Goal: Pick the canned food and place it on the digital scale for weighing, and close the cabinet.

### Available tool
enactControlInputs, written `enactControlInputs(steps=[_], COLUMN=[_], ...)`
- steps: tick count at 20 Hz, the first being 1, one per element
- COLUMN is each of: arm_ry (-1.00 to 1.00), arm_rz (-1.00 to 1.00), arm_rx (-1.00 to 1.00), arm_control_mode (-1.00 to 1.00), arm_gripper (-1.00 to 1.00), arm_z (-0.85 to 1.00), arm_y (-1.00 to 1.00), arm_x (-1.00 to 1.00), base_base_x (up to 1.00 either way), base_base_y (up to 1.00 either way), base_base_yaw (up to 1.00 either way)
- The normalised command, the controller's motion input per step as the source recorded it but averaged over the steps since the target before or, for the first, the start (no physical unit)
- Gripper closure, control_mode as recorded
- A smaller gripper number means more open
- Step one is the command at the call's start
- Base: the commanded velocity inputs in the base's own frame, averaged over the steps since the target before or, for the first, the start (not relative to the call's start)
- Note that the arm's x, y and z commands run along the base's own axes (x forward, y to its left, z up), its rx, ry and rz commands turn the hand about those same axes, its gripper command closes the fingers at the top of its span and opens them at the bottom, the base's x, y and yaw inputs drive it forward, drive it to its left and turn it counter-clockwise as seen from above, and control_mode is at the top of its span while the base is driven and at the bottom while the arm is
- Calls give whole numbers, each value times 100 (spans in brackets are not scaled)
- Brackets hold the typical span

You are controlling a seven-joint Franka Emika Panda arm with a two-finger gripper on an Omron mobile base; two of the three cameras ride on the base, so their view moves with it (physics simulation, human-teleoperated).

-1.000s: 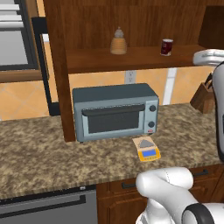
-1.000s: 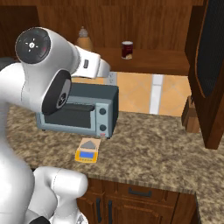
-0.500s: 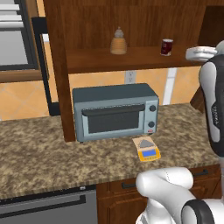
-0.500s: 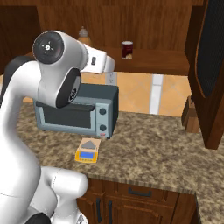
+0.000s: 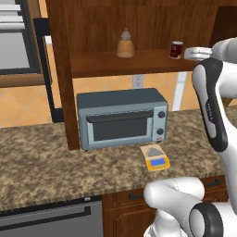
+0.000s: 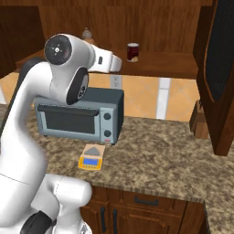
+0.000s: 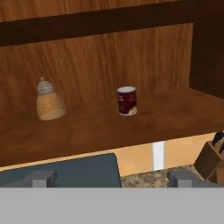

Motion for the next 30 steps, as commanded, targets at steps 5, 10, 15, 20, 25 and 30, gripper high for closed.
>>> enactControlInputs(steps=[5, 10, 15, 20, 25, 30], arm_ry=[0, 0, 2, 6, 4, 0], arm_rz=[0, 0, 0, 0, 0, 0], arm_rx=[0, 0, 0, 0, 0, 0], arm_control_mode=[-100, -100, -100, -100, -100, -100], arm_gripper=[-100, -100, -100, -100, -100, -100], arm_z=[0, 0, 0, 0, -3, -1], arm_y=[0, -2, -7, -6, -25, -31], arm_x=[60, 30, 33, 20, 12, 3], base_base_x=[0, 0, 0, 0, 0, 0], base_base_y=[0, 0, 0, 0, 0, 0], base_base_yaw=[0, 0, 0, 0, 0, 0])
